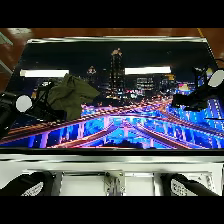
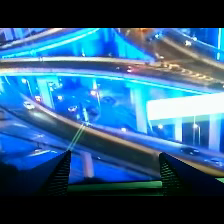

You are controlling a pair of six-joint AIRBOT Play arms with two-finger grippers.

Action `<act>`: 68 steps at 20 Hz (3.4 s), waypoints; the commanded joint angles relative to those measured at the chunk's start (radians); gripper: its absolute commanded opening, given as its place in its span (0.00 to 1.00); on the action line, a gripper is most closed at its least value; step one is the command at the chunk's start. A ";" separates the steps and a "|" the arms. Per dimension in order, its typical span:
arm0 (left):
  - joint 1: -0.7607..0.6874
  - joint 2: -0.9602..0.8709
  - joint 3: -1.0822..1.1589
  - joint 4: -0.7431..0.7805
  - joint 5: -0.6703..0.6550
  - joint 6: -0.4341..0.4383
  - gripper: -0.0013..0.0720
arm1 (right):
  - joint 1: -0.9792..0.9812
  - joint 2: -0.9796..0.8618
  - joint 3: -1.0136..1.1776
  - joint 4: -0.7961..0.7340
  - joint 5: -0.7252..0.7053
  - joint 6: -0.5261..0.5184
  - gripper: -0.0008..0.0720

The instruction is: Fold the shirts.

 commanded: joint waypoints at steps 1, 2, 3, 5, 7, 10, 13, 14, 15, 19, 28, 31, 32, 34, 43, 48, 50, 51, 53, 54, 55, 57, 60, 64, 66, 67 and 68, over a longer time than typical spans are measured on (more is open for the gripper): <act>0.001 0.001 0.000 0.000 0.000 0.000 0.63 | 0.001 -0.001 0.001 0.000 0.000 0.000 0.94; 0.001 0.001 0.000 0.000 0.000 0.000 0.63 | 0.001 -0.001 0.001 0.000 0.000 0.000 0.94; 0.001 0.001 0.000 0.000 0.000 0.000 0.63 | 0.001 -0.001 0.001 0.000 0.000 0.000 0.94; 0.001 0.001 0.000 0.000 0.000 0.000 0.63 | 0.001 -0.001 0.001 0.000 0.000 0.000 0.94; 0.001 0.001 0.000 0.000 0.000 0.000 0.63 | 0.001 -0.001 0.001 0.000 0.000 0.000 0.94; 0.001 0.001 0.000 0.000 0.000 0.000 0.63 | 0.001 -0.001 0.001 0.000 0.000 0.000 0.94; 0.001 0.001 0.000 0.000 0.000 0.000 0.63 | 0.001 -0.001 0.001 0.000 0.000 0.000 0.94; 0.001 0.001 0.000 0.000 0.000 0.000 0.63 | 0.001 -0.001 0.001 0.000 0.000 0.000 0.94; 0.001 0.001 0.000 0.000 0.000 0.000 0.63 | 0.001 -0.001 0.001 0.000 0.000 0.000 0.94; 0.001 -0.001 0.000 -0.011 0.062 -0.015 0.63 | 0.001 -0.001 0.001 0.000 -0.062 0.000 0.94; 0.241 -0.224 0.184 0.145 0.354 0.023 0.92 | 0.001 -0.002 0.001 -0.029 -0.161 0.000 0.94; 0.324 -0.461 0.348 0.135 0.219 0.083 0.94 | 0.001 -0.002 0.001 -0.024 -0.192 0.000 0.94; 0.334 -0.535 0.399 0.135 0.191 0.082 0.94 | 0.001 -0.002 0.001 -0.024 -0.193 0.000 0.94; 0.337 -0.653 0.477 0.134 0.182 0.082 0.94 | 0.001 -0.002 0.001 -0.023 -0.195 0.000 0.94; 0.337 -0.834 0.558 0.058 0.185 0.082 0.93 | 0.001 -0.002 0.001 -0.005 -0.199 0.002 0.93; 0.340 -0.832 0.587 0.051 0.086 0.083 0.07 | 0.001 -0.002 0.001 0.058 -0.196 0.005 0.93; 0.332 -0.799 0.639 0.024 0.040 0.109 0.07 | 0.001 -0.002 0.001 0.100 -0.186 0.005 0.93; 0.320 -0.761 0.676 0.010 0.037 0.127 0.07 | 0.001 -0.002 0.001 0.114 -0.182 0.004 0.94; 0.274 -0.663 0.763 -0.003 0.037 0.165 0.07 | 0.001 -0.002 0.001 0.136 -0.174 0.001 0.94; 0.238 -0.599 0.816 -0.021 0.037 0.188 0.07 | 0.001 0.000 0.001 0.136 -0.175 -0.008 0.94; 0.197 -0.532 0.871 -0.045 0.037 0.199 0.07 | 0.001 0.006 0.002 0.137 -0.169 -0.012 0.93; 0.103 -0.407 0.965 -0.092 0.060 0.200 0.07 | 0.001 0.042 0.002 0.143 -0.173 -0.029 0.94; -0.052 -0.249 1.015 -0.121 0.171 0.160 0.07 | 0.001 0.153 0.002 0.140 -0.201 -0.042 0.94; -0.227 -0.206 0.999 -0.121 0.194 0.088 0.07 | 0.001 0.330 0.002 0.130 -0.221 -0.042 0.93; -0.296 -0.225 0.921 -0.121 0.193 0.081 0.07 | 0.001 0.382 0.002 0.122 -0.204 -0.042 0.93; -0.326 -0.238 0.862 -0.121 0.194 0.064 0.07 | 0.001 0.391 0.002 0.123 -0.170 -0.042 0.93; -0.349 -0.253 0.800 -0.121 0.194 0.035 0.07 | 0.001 0.389 0.002 0.125 -0.118 -0.043 0.93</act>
